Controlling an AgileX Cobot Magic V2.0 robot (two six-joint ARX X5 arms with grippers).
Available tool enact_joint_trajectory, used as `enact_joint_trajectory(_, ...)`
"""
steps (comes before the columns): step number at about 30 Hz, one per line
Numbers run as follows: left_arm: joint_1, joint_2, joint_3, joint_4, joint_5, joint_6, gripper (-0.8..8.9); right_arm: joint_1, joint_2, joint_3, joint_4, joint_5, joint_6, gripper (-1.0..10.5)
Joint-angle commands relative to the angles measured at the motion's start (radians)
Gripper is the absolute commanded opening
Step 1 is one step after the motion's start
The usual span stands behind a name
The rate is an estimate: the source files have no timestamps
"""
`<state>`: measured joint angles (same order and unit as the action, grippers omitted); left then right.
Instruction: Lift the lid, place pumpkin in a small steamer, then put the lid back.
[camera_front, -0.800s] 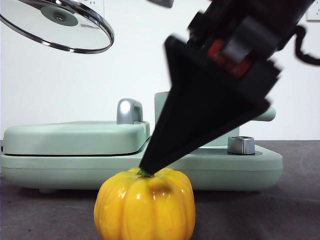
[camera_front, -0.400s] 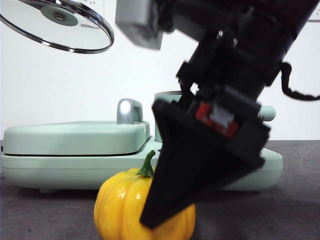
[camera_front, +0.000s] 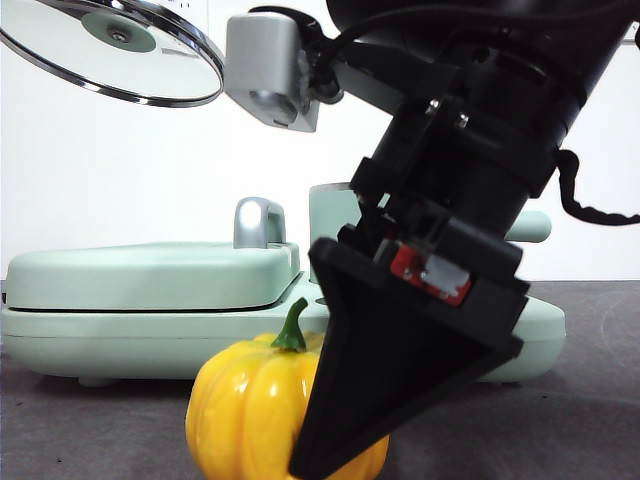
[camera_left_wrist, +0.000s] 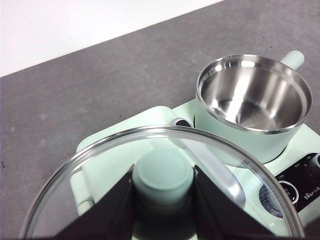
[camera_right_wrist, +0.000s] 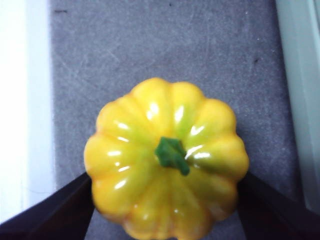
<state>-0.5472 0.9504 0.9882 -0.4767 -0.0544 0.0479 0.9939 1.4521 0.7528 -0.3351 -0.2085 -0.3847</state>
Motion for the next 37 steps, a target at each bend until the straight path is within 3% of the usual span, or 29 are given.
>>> enact_joint_trajectory(1,-0.002,0.003,0.022,0.028,-0.003,-0.003,0.1,0.012,-0.017,0.037,-0.031,0.0,0.019,2.7)
enact_joint_trajectory(8,-0.002,0.003,0.021,0.028,-0.003,-0.003,0.1,0.008,-0.102,0.156,-0.235,0.001,0.075,2.7)
enact_joint_trajectory(12,-0.002,0.003,0.021,0.028,-0.003,-0.003,0.1,-0.015,-0.146,0.236,-0.344,0.013,0.151,2.7)
enact_joint_trajectory(18,-0.002,0.003,0.022,0.028,-0.003,-0.003,0.1,-0.095,-0.161,0.402,-0.55,0.116,0.295,2.7)
enact_joint_trajectory(23,-0.002,0.003,0.022,0.028,-0.003,-0.003,0.1,-0.197,-0.157,0.52,-0.624,0.147,0.356,2.7)
enact_joint_trajectory(31,-0.002,0.003,0.022,0.028,-0.003,-0.003,0.1,-0.373,-0.034,0.702,-0.679,0.136,0.353,2.7)
enact_joint_trajectory(37,-0.002,0.003,0.022,0.028,-0.003,-0.003,0.1,-0.446,0.149,0.876,-0.736,0.096,0.326,2.7)
